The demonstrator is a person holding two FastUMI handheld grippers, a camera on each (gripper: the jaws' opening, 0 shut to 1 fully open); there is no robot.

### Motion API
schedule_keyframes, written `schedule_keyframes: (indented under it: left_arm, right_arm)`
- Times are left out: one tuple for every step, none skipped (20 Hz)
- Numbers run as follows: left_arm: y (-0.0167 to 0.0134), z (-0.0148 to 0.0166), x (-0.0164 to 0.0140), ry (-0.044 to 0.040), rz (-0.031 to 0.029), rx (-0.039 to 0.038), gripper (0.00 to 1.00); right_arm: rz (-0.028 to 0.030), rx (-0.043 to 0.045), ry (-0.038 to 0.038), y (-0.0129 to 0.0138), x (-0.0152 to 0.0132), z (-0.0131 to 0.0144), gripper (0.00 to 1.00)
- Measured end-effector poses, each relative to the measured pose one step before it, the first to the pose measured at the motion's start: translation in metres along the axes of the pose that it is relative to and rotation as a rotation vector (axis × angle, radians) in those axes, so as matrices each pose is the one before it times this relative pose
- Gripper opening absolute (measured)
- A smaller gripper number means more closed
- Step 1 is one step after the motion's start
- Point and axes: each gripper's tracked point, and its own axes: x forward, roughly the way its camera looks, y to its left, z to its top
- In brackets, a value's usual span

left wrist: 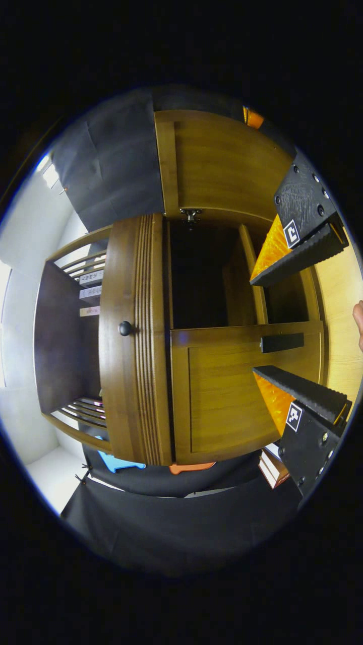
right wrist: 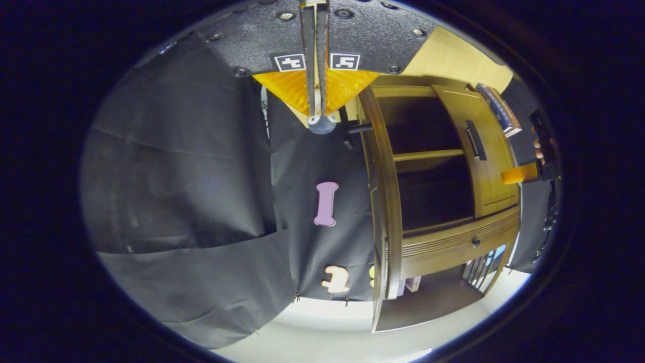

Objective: Open the right door of the double-door shoe cabinet with the right hand, and open the left door with the left hand.

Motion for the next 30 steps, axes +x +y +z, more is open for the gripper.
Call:
schedule_keyframes:
  left_arm:
    - [0.00093,-0.00458,0.00327,0.00657,-0.00064,-0.00201,0.95]
    - [0.00060,-0.00336,0.00232,0.00856,0.00019,-0.00174,0.95]
    - [0.00162,-0.00470,0.00453,0.01009,0.00253,-0.00121,0.95]
    - [0.00238,-0.00667,0.00378,0.01310,0.00596,-0.00138,0.95]
    - [0.00207,-0.00571,0.00401,0.01235,0.00489,-0.00298,0.95]
    - [0.00195,-0.00682,0.00495,0.01176,0.00384,-0.00313,0.95]
    - [0.00040,-0.00514,0.00493,0.00873,0.00097,-0.00342,0.95]
    - [0.00003,-0.00525,0.00560,0.00670,-0.00073,-0.00631,0.95]
    - [-0.00002,-0.00541,0.00497,0.01030,0.00145,-0.00718,1.00]
    - [0.00348,-0.00624,0.00562,0.01221,0.00787,-0.00148,0.95]
    - [0.00502,-0.00590,0.00566,0.00815,0.01191,-0.00068,0.95]
    - [0.00378,-0.00609,0.00748,0.00911,0.01254,0.00058,0.95]
    - [0.00373,-0.00986,0.00649,0.01787,0.01410,-0.00243,0.95]
    - [0.00049,-0.01063,0.00630,0.02170,0.00592,-0.00430,0.95]
    - [0.00031,-0.00978,0.00720,0.02381,-0.00131,-0.00140,0.95]
    - [0.00264,-0.00827,0.00780,0.01628,0.00826,0.00266,0.88]
    - [0.00239,-0.00325,0.00534,0.00552,0.00470,0.00704,1.00]
    - [0.00182,-0.00132,0.00759,-0.00703,0.00309,0.01065,0.93]
    - [0.00339,-0.00306,0.00741,0.00094,0.00500,0.00875,0.93]
    - [0.00321,-0.00447,0.00877,0.00572,0.00402,0.00771,0.93]
    - [0.00284,-0.00432,0.00436,0.01182,0.00807,0.00285,0.92]
    - [0.00113,-0.00142,0.00442,-0.00045,-0.00094,-0.00140,0.90]
    - [0.00168,0.00082,0.00419,-0.00717,0.00324,-0.00075,0.90]
    - [0.00089,0.00136,0.00345,-0.00760,-0.00284,0.00041,0.89]
    - [0.00108,0.00077,0.00253,-0.00880,0.00241,0.00015,0.89]
    - [-0.00242,-0.00194,-0.00062,0.00241,-0.00939,-0.00478,0.89]
    - [-0.00014,-0.00162,0.00232,0.00752,0.00599,-0.00391,0.89]
    - [0.00147,0.00161,0.00160,-0.00534,-0.00080,-0.00195,0.79]
    - [0.00098,0.00126,0.00121,-0.01049,0.00026,0.00224,0.87]
    - [-0.00019,0.00244,0.00103,-0.00991,-0.00051,0.00414,0.92]
  right_arm:
    - [-0.00405,0.00183,-0.00351,-0.00046,-0.00036,0.00085,0.06]
    - [0.00318,0.00154,-0.00356,0.00149,-0.00029,0.00196,0.08]
    - [0.00052,0.00018,-0.00340,0.00131,0.00090,0.00126,0.12]
    - [0.00142,0.00013,-0.00540,0.00095,0.00088,0.00102,0.17]
    - [0.00038,-0.00191,-0.00554,-0.00014,-0.00058,0.00065,0.25]
    - [-0.00405,-0.00104,-0.00525,-0.00080,0.00028,0.00145,0.29]
    - [0.00008,-0.00107,-0.00702,0.00058,-0.00073,0.00138,0.39]
    - [0.00174,0.00101,-0.00799,0.00007,-0.00090,0.00133,0.43]
    - [0.00254,0.00191,-0.00553,0.00122,0.00103,0.00105,0.48]
    - [0.00173,0.00186,-0.00275,0.00092,-0.00031,0.00105,0.49]
    - [0.00673,-0.00062,-0.00384,0.00175,-0.00122,-0.00015,0.54]
    - [0.01021,-0.00383,-0.00276,0.00183,-0.00034,0.00074,0.55]
    - [0.01255,-0.00613,0.00274,0.00116,0.00041,-0.00096,0.58]
    - [0.01217,-0.00842,0.00698,0.00134,-0.00096,-0.00152,0.60]
    - [0.00309,-0.00784,0.00170,-0.00013,-0.00093,0.00025,0.63]
    - [0.00086,-0.00687,-0.00091,-0.00098,-0.00120,0.00063,0.64]
    - [-0.00072,-0.00350,-0.00288,-0.00047,0.00068,0.00039,0.63]
    - [0.00009,-0.00090,-0.00283,0.00012,0.00017,0.00061,0.64]
    - [0.00289,-0.00070,-0.00022,0.00235,-0.00001,-0.00074,0.66]
    - [0.01111,-0.00358,0.00289,0.00285,-0.00102,-0.00013,0.67]
    - [0.00730,-0.00973,0.00601,0.00138,-0.00149,-0.00144,0.66]
    - [0.00748,-0.00685,-0.00137,-0.00002,-0.00094,0.00060,0.67]
    - [0.00576,-0.00582,-0.00019,0.00092,0.00079,0.00060,0.67]
    - [0.00486,-0.00423,0.00199,0.00035,-0.00057,0.00095,0.69]
    - [0.00469,-0.00259,0.00179,0.00126,-0.00034,-0.00074,0.70]
    - [0.00494,-0.00189,-0.00142,0.00155,-0.00007,0.00047,0.70]
    - [0.00351,-0.00281,-0.00338,0.00148,0.00117,0.00036,0.70]
    - [0.00215,-0.00337,-0.00318,0.00052,0.00091,0.00121,0.70]
    - [0.00134,-0.00415,-0.00191,0.00055,0.00001,0.00022,0.70]
    - [0.00257,-0.00206,-0.00427,0.00014,0.00012,-0.00024,0.70]
